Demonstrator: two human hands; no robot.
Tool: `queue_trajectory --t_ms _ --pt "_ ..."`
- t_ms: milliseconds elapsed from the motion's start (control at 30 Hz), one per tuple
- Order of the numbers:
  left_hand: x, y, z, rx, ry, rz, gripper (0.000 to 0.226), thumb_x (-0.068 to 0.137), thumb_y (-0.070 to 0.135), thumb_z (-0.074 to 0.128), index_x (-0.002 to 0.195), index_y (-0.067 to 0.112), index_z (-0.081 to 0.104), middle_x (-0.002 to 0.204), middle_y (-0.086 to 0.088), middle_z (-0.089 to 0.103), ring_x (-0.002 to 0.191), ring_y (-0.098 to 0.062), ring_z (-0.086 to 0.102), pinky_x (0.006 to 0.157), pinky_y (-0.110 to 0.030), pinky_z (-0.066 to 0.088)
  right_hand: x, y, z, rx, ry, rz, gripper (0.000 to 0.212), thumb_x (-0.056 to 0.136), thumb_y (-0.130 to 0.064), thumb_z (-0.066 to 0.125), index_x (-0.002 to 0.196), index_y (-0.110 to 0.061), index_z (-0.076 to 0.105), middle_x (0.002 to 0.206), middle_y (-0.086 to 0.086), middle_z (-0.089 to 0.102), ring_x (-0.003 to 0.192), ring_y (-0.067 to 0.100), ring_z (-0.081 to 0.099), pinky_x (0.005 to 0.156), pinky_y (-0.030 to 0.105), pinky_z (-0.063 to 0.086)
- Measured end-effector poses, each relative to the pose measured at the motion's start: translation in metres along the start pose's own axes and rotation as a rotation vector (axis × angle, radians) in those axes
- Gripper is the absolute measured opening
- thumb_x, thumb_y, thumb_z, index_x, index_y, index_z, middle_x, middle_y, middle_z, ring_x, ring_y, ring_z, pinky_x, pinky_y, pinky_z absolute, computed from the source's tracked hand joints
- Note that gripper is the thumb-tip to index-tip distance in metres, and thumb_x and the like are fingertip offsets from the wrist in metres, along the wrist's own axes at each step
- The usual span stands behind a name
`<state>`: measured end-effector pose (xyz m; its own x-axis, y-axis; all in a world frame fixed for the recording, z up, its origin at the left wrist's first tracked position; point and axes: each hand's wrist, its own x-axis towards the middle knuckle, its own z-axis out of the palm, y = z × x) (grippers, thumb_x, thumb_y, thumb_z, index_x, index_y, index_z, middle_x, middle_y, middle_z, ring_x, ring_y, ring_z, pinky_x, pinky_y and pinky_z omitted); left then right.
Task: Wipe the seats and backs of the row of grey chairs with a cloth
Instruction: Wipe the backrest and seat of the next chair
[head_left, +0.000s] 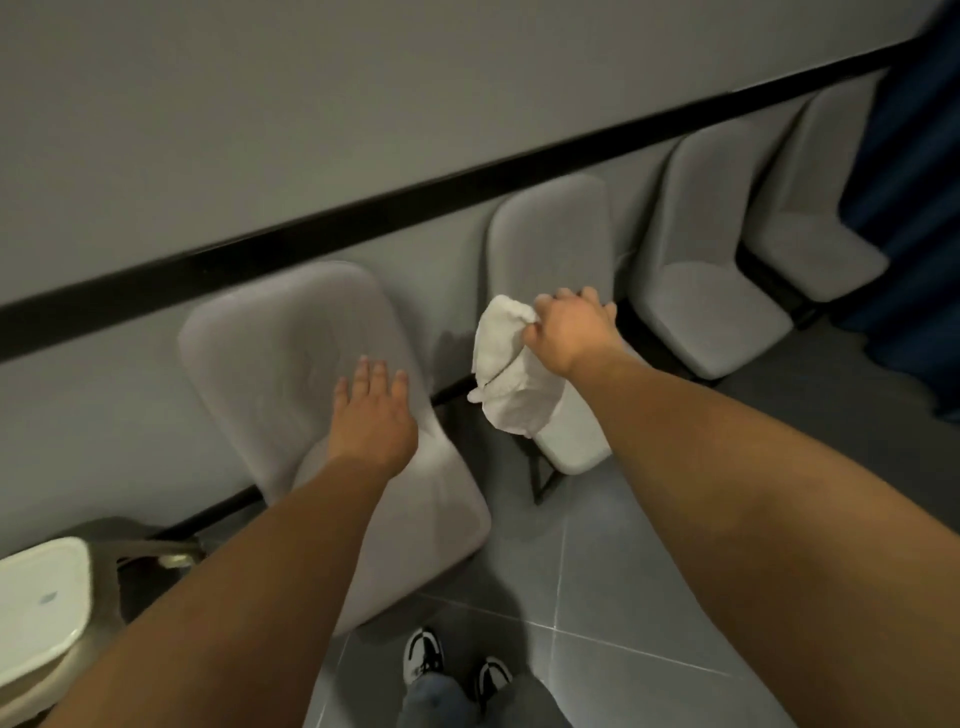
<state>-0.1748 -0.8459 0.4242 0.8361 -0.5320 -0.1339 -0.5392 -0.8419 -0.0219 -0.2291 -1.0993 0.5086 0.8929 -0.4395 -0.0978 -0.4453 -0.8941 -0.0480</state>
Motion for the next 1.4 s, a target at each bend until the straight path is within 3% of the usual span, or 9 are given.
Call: queue_trajectory --t_ms 200,400,533,800,933,1033,1167,1267,1400 --pt "0.030 0.030 -0.011 -0.039 -0.033 0.123 0.062 0.098 0.030 0.029 0.155 0.016 0.011 0.162 -0.012 0.007 0.148 -0.030 -0.003 0.117 -0.050 0.005 -0.009 0.048 -0.016 0.008 0.039 0.081 0.024 0.095 -0.040 0.044 0.103 -0.021 0.056 0.118 0.006 0.058 0.123 0.031 0.041 0.097 0.050 0.035" --pt "0.058 0.075 -0.028 -0.025 0.023 0.239 0.063 0.099 0.035 0.030 0.156 0.015 0.009 0.162 -0.013 0.010 0.148 -0.031 -0.002 0.118 -0.051 0.008 -0.005 0.102 -0.016 0.066 0.045 0.181 0.014 0.095 -0.040 0.047 0.094 -0.026 0.046 0.118 0.007 0.059 0.126 0.032 0.042 0.104 0.055 0.034" --pt "0.084 0.104 -0.032 -0.015 0.034 0.224 0.065 0.099 0.037 0.031 0.156 0.016 0.010 0.162 -0.013 0.010 0.148 -0.031 -0.003 0.118 -0.052 0.006 0.013 0.134 -0.011 0.107 0.025 0.156 0.023 0.095 -0.041 0.047 0.105 -0.023 0.058 0.122 0.005 0.058 0.129 0.030 0.040 0.109 0.060 0.028" --pt "0.151 0.189 -0.030 0.015 0.018 0.107 0.064 0.098 0.037 0.032 0.155 0.016 0.011 0.162 -0.013 0.012 0.148 -0.031 0.000 0.118 -0.052 0.006 0.105 0.204 -0.015 0.205 0.044 0.002 0.029 0.095 -0.040 0.049 0.114 -0.021 0.062 0.123 0.008 0.059 0.128 0.032 0.043 0.105 0.051 0.036" --pt "0.189 0.250 -0.030 0.002 0.023 0.009 0.064 0.096 0.037 0.035 0.154 0.016 0.016 0.160 -0.013 0.016 0.148 -0.031 0.003 0.117 -0.051 0.010 0.160 0.242 -0.011 0.262 0.082 -0.184 0.016 0.093 -0.036 0.049 0.095 -0.021 0.054 0.100 0.003 0.053 0.112 0.030 0.049 0.089 0.043 0.036" --pt "0.198 0.302 -0.020 0.001 0.014 -0.012 0.066 0.097 0.041 0.035 0.155 0.017 0.015 0.161 -0.013 0.013 0.148 -0.030 0.000 0.117 -0.050 0.006 0.189 0.271 0.002 0.251 0.010 -0.263 0.021 0.094 -0.033 0.049 0.104 -0.018 0.059 0.109 0.006 0.059 0.113 0.028 0.051 0.096 0.047 0.039" --pt "0.211 0.345 -0.010 0.020 -0.001 0.018 0.062 0.098 0.038 0.034 0.154 0.017 0.020 0.162 -0.012 0.013 0.148 -0.027 0.001 0.118 -0.048 0.005 0.230 0.312 0.018 0.306 -0.009 -0.243 0.023 0.097 -0.031 0.049 0.110 -0.015 0.059 0.115 0.011 0.062 0.113 0.033 0.054 0.093 0.045 0.039" --pt "0.227 0.349 -0.003 -0.005 -0.042 -0.092 0.062 0.098 0.039 0.032 0.154 0.018 0.018 0.162 -0.011 0.011 0.149 -0.026 -0.003 0.118 -0.047 0.001 0.265 0.340 0.026 0.348 0.003 -0.184 0.024 0.099 -0.033 0.048 0.111 -0.014 0.058 0.114 0.015 0.063 0.109 0.038 0.057 0.089 0.044 0.042" --pt "0.240 0.343 0.018 0.035 -0.057 -0.139 0.062 0.098 0.038 0.034 0.154 0.015 0.021 0.161 -0.013 0.017 0.148 -0.029 0.002 0.118 -0.049 0.006 0.295 0.365 0.033 0.370 -0.054 -0.159 0.019 0.100 -0.030 0.047 0.105 -0.014 0.056 0.099 0.009 0.063 0.094 0.034 0.061 0.078 0.043 0.048"
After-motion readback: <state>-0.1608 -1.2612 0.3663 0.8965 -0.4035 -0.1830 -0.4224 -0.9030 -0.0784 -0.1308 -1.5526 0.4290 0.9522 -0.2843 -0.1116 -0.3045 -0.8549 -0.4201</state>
